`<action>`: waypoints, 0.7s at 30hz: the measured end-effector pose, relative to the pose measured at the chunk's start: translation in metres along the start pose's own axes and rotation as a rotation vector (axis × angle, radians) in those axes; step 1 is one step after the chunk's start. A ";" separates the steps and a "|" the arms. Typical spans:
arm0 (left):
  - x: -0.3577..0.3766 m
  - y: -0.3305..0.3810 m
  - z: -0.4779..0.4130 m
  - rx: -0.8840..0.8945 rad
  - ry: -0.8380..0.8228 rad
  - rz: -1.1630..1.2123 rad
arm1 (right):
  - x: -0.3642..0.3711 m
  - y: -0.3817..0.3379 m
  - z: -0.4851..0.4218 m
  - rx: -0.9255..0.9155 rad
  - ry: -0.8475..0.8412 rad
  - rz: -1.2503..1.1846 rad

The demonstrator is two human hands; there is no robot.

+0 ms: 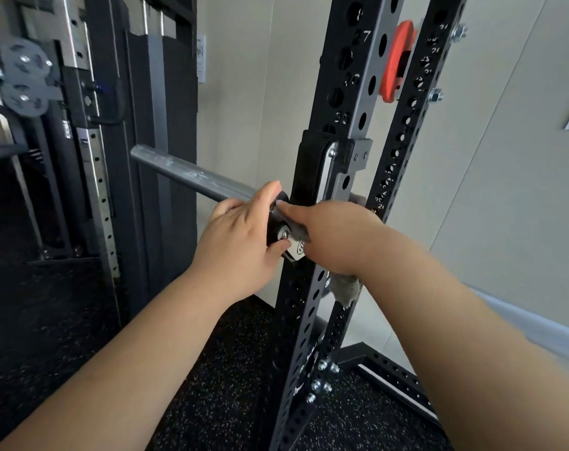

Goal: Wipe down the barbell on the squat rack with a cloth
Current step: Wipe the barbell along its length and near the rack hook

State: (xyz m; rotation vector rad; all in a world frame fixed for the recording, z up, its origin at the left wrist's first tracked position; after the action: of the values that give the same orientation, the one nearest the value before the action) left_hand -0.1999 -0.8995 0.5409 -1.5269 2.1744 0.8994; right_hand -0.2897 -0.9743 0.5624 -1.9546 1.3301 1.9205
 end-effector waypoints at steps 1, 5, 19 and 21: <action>0.000 0.000 0.001 -0.010 0.005 -0.008 | 0.002 0.002 0.003 -0.006 0.011 -0.009; 0.004 0.002 0.004 -0.011 -0.010 -0.017 | 0.010 0.021 0.039 -0.014 0.058 -0.051; -0.003 -0.026 0.010 -0.035 -0.113 0.027 | 0.004 0.034 0.056 0.129 0.154 -0.017; -0.003 -0.030 0.008 -0.013 -0.134 0.052 | -0.001 0.034 0.057 0.119 0.120 -0.058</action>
State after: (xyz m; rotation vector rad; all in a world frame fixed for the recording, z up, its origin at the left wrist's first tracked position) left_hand -0.1718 -0.8989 0.5275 -1.3796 2.1257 1.0040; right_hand -0.3544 -0.9603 0.5684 -2.0541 1.3660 1.6823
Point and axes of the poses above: each hand's wrist, its own z-axis away from the middle knuckle, its own x-axis out of the palm, y = z × x, the point moved 9 cm from there along -z, towards the middle knuckle, and after that the axes turned 15 degrees about z, right-handed, at the moved point
